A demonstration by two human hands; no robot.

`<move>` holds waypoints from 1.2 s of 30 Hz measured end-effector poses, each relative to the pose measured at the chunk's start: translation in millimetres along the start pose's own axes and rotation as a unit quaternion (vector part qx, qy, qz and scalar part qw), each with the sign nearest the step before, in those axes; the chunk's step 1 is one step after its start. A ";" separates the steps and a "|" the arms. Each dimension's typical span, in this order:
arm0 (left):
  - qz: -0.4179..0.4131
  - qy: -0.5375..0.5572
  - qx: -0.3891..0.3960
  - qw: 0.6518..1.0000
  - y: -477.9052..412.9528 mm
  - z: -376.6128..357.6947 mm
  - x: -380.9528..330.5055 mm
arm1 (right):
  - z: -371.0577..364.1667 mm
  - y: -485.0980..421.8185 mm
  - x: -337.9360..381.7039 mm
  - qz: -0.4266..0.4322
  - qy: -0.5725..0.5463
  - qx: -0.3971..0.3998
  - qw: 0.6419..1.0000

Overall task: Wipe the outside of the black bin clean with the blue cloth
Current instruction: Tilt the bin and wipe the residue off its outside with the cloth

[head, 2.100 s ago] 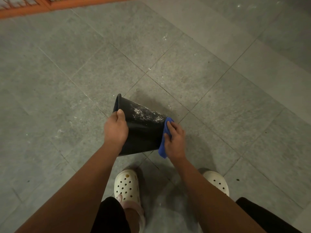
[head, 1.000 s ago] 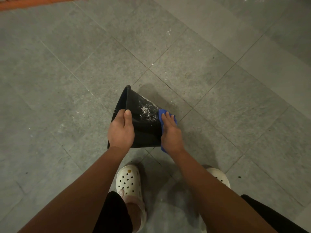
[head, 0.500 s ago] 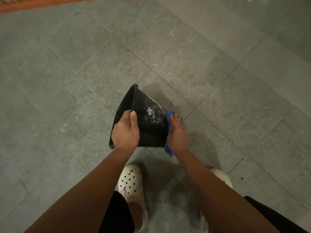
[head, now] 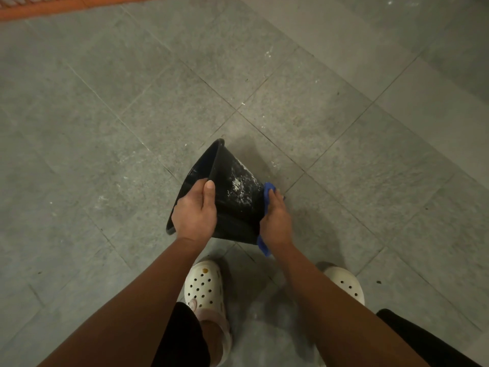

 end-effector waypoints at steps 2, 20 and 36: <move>-0.024 -0.018 0.005 1.000 1.1 -1.4 -3.5 | -3.4 7.9 -0.9 -0.034 -0.017 -0.021 0.999; 0.017 0.091 0.043 0.995 -10.7 2.5 -0.6 | 13.4 -2.5 21.9 0.116 -0.023 -0.036 0.992; 0.109 0.129 0.074 0.983 -6.1 -6.4 -12.3 | -5.8 9.7 13.1 0.077 -0.021 -0.051 0.995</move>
Point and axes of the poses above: each hand's wrist, its own y-axis away from the middle knuckle, its own z-axis out of the back of the hand, x = y × z, the point moved 1 cm from there along -y, towards the middle knuckle, and after that the axes turned 14 degrees about -z, right-handed, at the moved point
